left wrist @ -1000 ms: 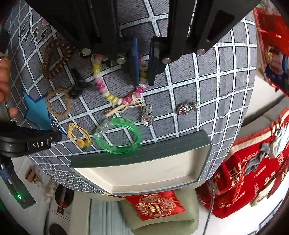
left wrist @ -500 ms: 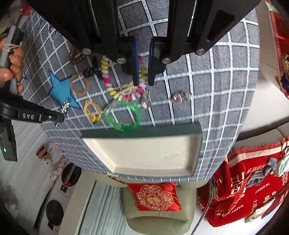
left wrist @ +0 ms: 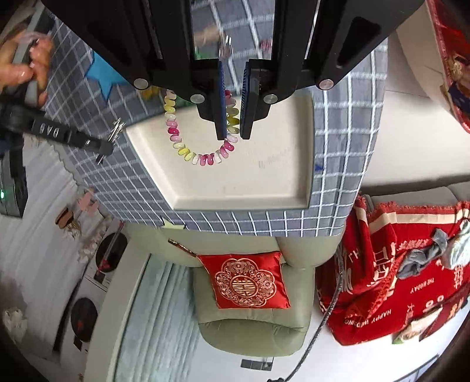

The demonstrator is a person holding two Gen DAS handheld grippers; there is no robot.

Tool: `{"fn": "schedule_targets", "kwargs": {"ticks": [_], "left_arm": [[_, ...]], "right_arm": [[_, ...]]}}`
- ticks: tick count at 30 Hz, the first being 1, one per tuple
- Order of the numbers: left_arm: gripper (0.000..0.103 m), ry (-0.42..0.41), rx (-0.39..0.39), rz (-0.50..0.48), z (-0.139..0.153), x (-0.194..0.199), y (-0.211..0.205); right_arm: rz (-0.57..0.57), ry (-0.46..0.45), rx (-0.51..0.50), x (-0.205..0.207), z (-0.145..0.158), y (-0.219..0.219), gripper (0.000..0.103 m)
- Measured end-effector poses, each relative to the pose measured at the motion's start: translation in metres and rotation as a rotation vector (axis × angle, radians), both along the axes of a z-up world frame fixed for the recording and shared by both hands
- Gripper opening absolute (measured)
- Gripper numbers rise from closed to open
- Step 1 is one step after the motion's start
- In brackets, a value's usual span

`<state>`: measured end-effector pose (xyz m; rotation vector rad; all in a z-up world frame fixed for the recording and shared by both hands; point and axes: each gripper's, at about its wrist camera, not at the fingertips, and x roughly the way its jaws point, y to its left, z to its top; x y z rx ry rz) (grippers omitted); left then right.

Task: Organize jewelry
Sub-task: 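Carry the hair clip in the right tool while the left tool carries the bracelet over the tray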

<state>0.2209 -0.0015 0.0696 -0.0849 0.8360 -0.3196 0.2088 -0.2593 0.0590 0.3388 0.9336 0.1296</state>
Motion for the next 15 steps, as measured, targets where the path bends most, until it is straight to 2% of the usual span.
{"fn": "schedule_targets", "kwargs": {"ticks": [5, 15], "left_arm": [[0.023, 0.0, 0.047, 0.027, -0.014, 0.049, -0.011], [0.023, 0.082, 0.107, 0.078, -0.072, 0.124, -0.023]], "right_arm": [[0.036, 0.0, -0.014, 0.044, -0.005, 0.012, 0.013], [0.076, 0.068, -0.007, 0.126, -0.052, 0.024, 0.013]]}}
